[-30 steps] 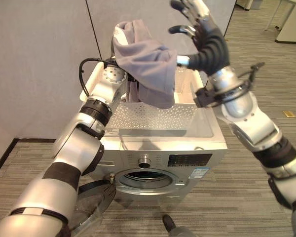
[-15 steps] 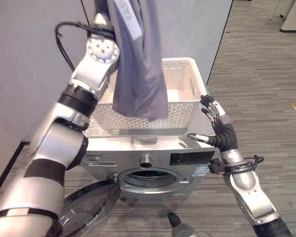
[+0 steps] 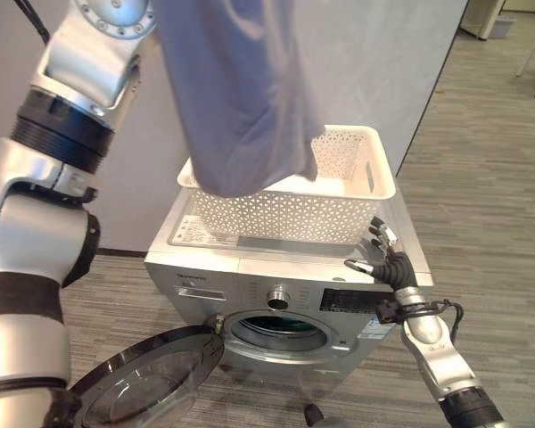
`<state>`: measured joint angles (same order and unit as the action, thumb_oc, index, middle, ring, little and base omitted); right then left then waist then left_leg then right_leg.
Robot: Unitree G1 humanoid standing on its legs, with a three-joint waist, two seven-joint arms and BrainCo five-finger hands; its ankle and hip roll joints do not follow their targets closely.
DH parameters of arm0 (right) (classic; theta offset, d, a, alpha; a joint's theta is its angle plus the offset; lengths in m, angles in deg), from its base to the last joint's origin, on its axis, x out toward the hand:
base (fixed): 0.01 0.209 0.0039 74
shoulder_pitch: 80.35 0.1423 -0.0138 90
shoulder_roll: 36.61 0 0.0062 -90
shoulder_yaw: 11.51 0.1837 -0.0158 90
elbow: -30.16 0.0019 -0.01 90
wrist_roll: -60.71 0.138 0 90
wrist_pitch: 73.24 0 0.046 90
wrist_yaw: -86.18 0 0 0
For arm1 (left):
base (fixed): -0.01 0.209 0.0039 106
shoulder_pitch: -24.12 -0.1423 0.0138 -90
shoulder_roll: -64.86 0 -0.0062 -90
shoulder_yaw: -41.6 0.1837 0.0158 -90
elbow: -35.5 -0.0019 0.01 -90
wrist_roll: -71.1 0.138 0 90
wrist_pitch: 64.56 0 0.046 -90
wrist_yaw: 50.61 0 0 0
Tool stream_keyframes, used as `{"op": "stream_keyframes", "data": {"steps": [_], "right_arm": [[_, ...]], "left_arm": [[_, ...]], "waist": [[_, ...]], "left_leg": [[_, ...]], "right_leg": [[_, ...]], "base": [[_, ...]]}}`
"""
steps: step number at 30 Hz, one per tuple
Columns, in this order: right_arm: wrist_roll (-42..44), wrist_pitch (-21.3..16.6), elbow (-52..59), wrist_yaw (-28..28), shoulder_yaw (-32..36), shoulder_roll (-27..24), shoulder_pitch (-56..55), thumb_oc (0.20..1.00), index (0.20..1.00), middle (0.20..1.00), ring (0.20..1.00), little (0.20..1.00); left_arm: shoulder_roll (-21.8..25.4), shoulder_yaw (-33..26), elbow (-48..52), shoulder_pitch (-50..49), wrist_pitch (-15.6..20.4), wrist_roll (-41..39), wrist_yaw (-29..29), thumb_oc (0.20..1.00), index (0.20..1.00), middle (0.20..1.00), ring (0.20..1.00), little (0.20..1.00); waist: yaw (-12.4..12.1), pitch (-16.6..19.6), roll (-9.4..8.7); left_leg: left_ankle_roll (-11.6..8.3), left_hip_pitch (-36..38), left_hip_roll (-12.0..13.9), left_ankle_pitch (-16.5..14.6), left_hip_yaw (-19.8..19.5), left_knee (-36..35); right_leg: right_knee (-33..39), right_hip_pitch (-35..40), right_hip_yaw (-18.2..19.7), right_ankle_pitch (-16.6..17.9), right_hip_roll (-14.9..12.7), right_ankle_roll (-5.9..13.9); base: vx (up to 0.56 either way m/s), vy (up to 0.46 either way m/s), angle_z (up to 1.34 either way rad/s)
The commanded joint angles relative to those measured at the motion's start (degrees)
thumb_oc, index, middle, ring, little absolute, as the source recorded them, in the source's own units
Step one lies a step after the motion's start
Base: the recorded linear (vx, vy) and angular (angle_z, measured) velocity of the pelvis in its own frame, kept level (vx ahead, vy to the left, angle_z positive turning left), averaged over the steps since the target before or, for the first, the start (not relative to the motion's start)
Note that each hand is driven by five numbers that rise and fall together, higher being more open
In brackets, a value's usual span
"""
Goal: Grab the laundry basket,head to the washer,open it,put in the laundry and shut it.
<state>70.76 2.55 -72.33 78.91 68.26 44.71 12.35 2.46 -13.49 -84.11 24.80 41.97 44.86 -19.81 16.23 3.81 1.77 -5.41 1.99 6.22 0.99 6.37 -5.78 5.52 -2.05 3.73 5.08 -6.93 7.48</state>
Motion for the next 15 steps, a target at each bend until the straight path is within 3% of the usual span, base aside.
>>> {"op": "stream_keyframes", "data": {"steps": [1,6,7,10,12,15], "right_arm": [[2.6,5.64,-8.25,4.84,-6.61,-0.36,-6.28,1.0,1.0,1.0,1.0,1.0],[0.85,5.58,-11.79,0.38,-4.25,1.15,-5.84,1.0,1.0,1.0,1.0,1.0],[-2.9,6.11,-15.82,-5.49,-0.44,2.28,-6.68,1.0,1.0,1.0,1.0,1.0],[-10.49,10.45,-21.27,-12.33,4.4,3.98,-10.84,1.0,1.0,1.0,1.0,1.0],[-11.43,13.04,-22.9,-13.41,7.97,5.15,-14.29,1.0,1.0,1.0,1.0,1.0],[-16.26,15.3,-16.59,-12.26,14.53,2.32,-22.19,1.0,1.0,1.0,1.0,1.0]], "left_arm": [[2.98,-4.75,-1.42,7.5,3.66,-0.93,2.16,0.2,0.2,0.2,0.2,0.2],[4.83,-10.47,10.51,-1.05,4.37,2.91,4.96,0.2,0.2,0.2,0.2,0.2],[6.11,-13.41,16.39,-6.73,4.01,5.69,6.01,0.2,0.2,0.2,0.2,0.2],[8.73,-17.75,24.43,-15.76,2.82,8.67,6.53,0.2,0.2,0.2,0.2,0.2],[10.43,-19.95,25.97,-20.18,1.89,8.96,5.5,0.2,0.2,0.2,0.2,0.2],[12.68,-21.79,24.28,-23.16,1.51,7.08,3.28,0.2,0.2,0.2,0.2,0.2]], "waist": [[-3.13,-1.41,4.43],[-4.67,-1.61,3.99],[-5.15,-2.01,3.78],[-5.62,-2.31,3.59],[-5.85,-2.1,3.29],[-5.88,-1.77,1.78]], "left_leg": [[0.78,4.48,1.32,-4.26,0.3,0.78],[0.8,3.88,1.2,-3.91,-1.52,0.78],[0.91,3.4,1.12,-3.36,-1.83,0.78],[1.08,3.21,1.04,-3.39,-1.76,0.78],[1.16,3.36,1.02,-3.91,-1.56,0.78],[1.24,2.73,1.03,-3.73,-1.82,0.78]], "right_leg": [[-0.55,1.26,-2.05,-3.79,-2.02,3.62],[-0.66,2.12,-3.54,-4.29,-2.14,3.29],[-0.79,1.94,-4.09,-3.92,-2.27,3.09],[-0.58,1.95,-4.35,-3.7,-2.32,3.22],[-0.52,2.0,-4.44,-3.84,-2.32,3.49],[-0.52,1.92,-4.82,-3.39,-2.68,3.68]], "base": [[-0.02,-0.012,0.19],[-0.03,-0.009,0.2],[-0.06,0.012,0.26],[-0.03,0.026,0.1],[-0.03,0.03,0.15],[-0.03,0.055,0.08]]}}
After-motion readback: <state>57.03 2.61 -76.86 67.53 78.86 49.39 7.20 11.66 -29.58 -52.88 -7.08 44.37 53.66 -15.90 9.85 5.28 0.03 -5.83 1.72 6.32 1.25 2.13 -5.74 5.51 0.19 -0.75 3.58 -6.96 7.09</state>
